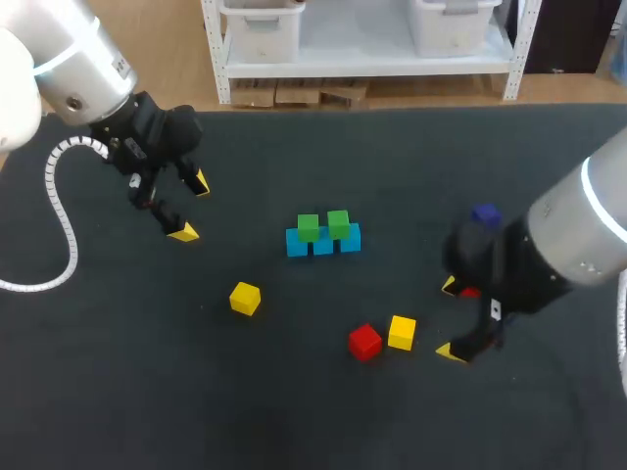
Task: Place the blue cubes, place green cubes on the blue cubes, place the yellow cubes on the green cubes, then place the red cubes on the yellow cubes, and place purple cube on the red cubes.
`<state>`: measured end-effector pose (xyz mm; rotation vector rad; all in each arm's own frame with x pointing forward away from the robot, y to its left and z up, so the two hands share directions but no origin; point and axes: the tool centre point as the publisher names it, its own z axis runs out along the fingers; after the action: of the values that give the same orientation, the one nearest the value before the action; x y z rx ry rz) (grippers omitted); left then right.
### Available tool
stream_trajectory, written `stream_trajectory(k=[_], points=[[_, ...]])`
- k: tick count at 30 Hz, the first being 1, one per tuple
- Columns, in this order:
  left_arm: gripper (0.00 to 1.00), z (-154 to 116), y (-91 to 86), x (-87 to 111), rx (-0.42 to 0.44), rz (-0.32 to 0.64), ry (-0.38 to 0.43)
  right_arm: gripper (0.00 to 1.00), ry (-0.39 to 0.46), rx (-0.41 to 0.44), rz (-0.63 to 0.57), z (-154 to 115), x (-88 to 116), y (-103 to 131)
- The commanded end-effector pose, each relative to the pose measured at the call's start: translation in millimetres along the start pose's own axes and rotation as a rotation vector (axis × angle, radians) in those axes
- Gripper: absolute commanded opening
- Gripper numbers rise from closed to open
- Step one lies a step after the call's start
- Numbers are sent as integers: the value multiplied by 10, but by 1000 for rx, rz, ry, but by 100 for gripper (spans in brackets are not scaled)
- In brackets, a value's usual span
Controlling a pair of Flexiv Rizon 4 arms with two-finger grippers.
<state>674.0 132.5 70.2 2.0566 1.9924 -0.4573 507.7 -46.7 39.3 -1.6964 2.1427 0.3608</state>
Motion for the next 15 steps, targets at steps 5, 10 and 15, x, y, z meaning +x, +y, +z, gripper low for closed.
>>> stream_trajectory(k=[5, 10, 15], points=[[100, 1, -3, 8, -2, 2, -1, 100, 11, 33, 4, 159, -89, 71], [100, 1, -3, 8, -2, 2, -1, 100, 28, 27, 6, 274, -142, 97], [100, 1, -3, 8, -2, 2, -1, 100, 40, 26, 11, 389, -169, 66]])
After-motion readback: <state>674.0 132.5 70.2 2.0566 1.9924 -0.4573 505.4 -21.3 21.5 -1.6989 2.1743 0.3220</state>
